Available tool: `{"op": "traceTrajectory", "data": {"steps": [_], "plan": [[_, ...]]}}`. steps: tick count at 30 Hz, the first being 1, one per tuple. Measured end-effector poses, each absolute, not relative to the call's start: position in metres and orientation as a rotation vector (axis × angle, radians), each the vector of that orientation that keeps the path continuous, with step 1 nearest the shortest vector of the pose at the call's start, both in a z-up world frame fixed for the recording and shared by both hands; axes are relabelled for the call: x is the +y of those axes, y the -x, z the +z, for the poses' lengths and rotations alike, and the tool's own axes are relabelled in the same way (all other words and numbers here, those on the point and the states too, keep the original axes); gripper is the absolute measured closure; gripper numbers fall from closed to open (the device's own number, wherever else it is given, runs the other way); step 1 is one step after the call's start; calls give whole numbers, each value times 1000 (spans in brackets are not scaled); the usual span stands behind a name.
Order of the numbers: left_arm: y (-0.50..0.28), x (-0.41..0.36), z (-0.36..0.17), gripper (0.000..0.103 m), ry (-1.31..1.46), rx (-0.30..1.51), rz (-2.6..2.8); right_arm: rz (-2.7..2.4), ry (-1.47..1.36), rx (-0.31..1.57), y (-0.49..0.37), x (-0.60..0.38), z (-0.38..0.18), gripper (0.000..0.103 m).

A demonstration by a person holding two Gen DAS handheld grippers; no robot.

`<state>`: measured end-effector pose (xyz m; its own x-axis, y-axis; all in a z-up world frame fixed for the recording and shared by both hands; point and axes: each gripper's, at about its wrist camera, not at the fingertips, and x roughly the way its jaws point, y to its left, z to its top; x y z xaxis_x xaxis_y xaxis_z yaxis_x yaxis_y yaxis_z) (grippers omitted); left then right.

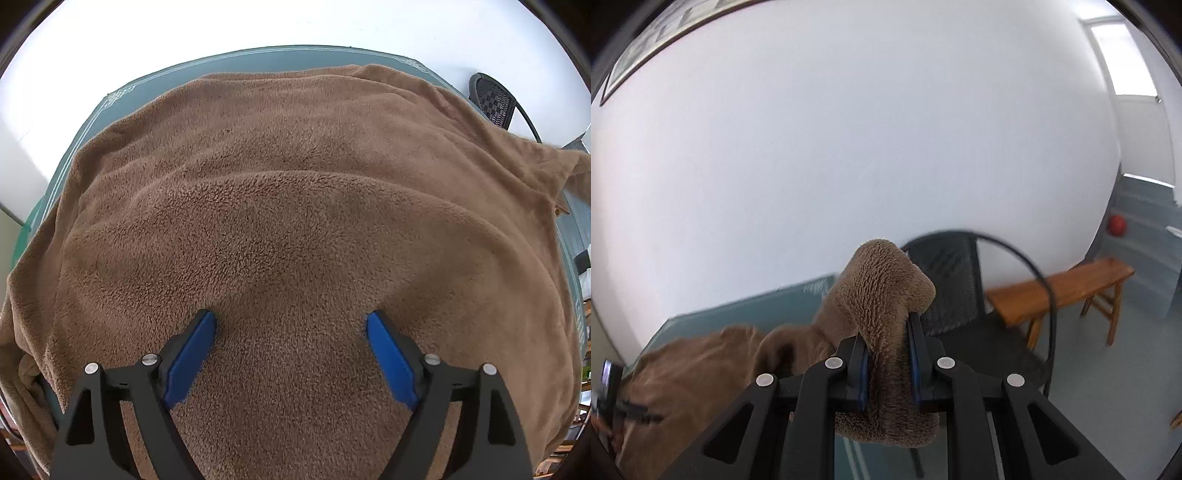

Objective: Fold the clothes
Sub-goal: 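Grasp a blanket corner with the right gripper and lift it high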

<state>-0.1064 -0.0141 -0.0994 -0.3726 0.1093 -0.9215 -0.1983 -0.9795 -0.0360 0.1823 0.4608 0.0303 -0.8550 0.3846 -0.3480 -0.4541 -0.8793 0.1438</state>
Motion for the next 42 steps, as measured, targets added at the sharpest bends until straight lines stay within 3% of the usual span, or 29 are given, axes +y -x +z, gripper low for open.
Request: {"op": "traceTrajectory", "data": {"steps": [11,18,31,42], "plan": [[92,-44,-96,15,1602,72,2417,2680,456,283,-94,451,71,85],[98,-82,-79,15,1556,-132,2371,2850,439,12,-49,356,106,85],[118,-91,-84,15,1578,-202,2359,2810,700,-397,-22,282,50,85],[118,-79,-85,13,1575,-133,2386,2670,596,-347,-95,288,99,85]]}}
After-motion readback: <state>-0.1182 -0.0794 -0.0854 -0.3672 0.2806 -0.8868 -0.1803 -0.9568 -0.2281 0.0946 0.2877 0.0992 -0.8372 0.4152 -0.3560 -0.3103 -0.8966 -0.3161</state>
